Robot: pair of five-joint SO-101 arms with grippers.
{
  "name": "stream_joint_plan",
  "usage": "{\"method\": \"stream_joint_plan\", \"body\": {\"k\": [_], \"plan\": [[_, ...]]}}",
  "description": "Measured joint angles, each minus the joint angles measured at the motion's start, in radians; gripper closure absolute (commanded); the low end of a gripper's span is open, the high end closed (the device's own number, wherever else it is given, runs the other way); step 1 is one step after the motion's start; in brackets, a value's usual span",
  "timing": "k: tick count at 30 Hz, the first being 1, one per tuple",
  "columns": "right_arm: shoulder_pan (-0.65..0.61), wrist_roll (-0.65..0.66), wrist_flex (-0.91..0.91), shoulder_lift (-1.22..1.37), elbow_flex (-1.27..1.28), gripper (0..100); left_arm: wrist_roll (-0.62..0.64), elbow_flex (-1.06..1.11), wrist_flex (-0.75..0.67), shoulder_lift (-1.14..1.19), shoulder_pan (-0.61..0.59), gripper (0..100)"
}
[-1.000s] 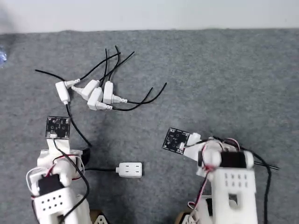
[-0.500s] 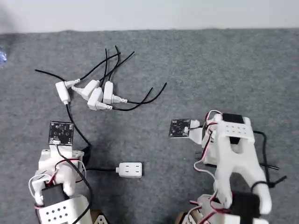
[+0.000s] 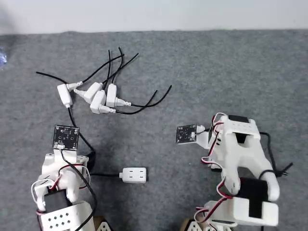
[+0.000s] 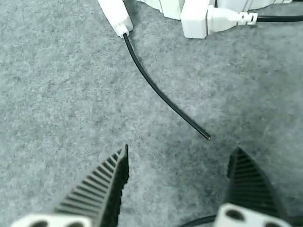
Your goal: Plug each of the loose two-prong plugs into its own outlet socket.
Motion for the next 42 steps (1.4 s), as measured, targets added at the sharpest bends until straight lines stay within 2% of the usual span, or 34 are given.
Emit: {"method": "stream_joint_plan", "body": {"k": [2,7,10,19,22,26,29,33,35,39,42], "plan": [[0.000,0.000,-0.009,0.018,-0.031,98.3,0.000,0.000,0.000,0.000,0.002,68],[0.020,0.000,-0.009,0.021,-0.025,91.4,0.000,0.000,0.000,0.000,0.009,68],[0.028,0.000,-0.028,0.021,-0.015,98.9,0.000,0.000,0.000,0.000,0.009,68],[0.014,-0.011,-0.083,0.012,0.009,98.9,0.000,0.000,0.000,0.000,0.009,68],[-0.044,-0.126,-0.018,-0.015,-0.021,98.9,0.000,0.000,0.000,0.000,0.020,68],[-0.181,-0.318,0.164,-0.121,-0.127,98.9,0.038,-0.020,0.002,0.000,0.127,68],[-0.328,-0.500,0.272,-0.222,-0.193,99.0,0.173,-0.117,0.023,0.000,0.242,68],[-0.560,-0.733,0.305,-0.292,-0.203,99.0,0.414,-0.210,0.028,-0.005,0.413,68],[-0.657,-0.827,0.318,-0.301,-0.213,99.0,0.488,-0.213,0.028,-0.002,0.482,68],[-0.781,-0.961,0.319,-0.307,-0.287,99.0,0.497,-0.213,0.028,-0.002,0.512,68],[-0.824,-1.034,0.319,-0.307,-0.359,99.0,0.497,-0.213,0.028,-0.002,0.517,68]]}}
